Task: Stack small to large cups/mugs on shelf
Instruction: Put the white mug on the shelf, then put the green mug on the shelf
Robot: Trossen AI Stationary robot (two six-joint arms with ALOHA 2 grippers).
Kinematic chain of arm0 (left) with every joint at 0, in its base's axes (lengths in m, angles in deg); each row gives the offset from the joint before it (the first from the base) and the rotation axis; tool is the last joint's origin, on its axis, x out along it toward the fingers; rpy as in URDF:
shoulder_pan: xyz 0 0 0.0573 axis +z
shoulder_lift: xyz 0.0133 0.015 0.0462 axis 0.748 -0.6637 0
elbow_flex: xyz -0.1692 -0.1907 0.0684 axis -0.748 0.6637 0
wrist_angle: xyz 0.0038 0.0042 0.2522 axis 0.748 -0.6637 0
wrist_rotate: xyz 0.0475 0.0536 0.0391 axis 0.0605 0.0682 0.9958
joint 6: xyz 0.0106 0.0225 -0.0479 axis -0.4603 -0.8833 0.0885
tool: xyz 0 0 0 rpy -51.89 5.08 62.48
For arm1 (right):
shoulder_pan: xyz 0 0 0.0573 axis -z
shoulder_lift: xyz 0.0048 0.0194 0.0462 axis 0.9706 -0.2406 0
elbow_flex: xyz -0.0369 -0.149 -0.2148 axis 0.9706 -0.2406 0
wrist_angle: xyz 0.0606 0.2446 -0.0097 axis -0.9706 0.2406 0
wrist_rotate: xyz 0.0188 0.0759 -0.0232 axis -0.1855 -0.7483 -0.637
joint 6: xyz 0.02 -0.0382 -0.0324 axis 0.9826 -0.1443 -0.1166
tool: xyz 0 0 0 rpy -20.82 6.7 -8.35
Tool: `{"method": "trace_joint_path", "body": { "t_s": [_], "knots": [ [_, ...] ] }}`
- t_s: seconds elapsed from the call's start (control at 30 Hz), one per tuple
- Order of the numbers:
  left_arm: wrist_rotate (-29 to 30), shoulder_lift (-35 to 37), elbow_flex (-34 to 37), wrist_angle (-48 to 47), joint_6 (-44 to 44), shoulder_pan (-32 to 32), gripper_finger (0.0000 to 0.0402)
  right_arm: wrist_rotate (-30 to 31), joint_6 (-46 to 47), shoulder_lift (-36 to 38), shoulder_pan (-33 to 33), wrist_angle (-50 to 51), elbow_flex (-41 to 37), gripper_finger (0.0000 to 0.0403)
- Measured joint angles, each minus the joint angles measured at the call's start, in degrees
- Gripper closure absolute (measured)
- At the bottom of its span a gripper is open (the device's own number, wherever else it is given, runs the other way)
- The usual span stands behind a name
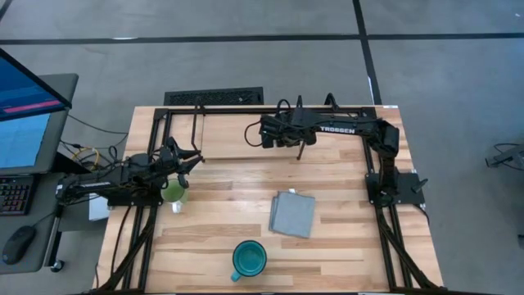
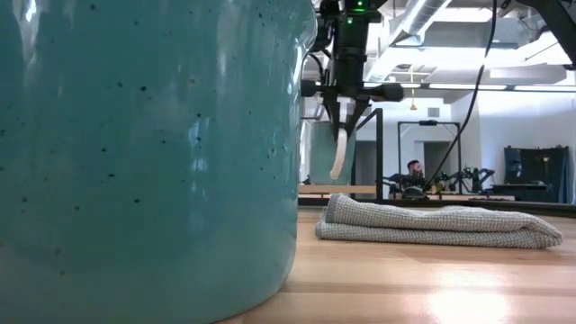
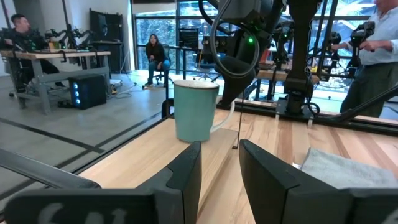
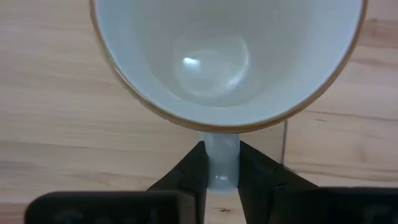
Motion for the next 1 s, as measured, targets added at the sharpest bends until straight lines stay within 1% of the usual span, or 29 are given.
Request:
{"method": "trace_joint_path", "body": {
  "t_s": [0.17, 1.0],
  "knots": [
    [0.0, 0.0, 0.0, 0.0, 0.0, -0.01, 0.0304, -0.13, -0.01, -0.02, -0.04, -1.89, -0.02, 0.0289],
    [-0.01, 0.0, 0.0, 0.0, 0.0, 0.01, 0.0304, -0.98, -1.77, -0.02, -0.07, -1.5, -0.02, 0.0174]
  ]
}}
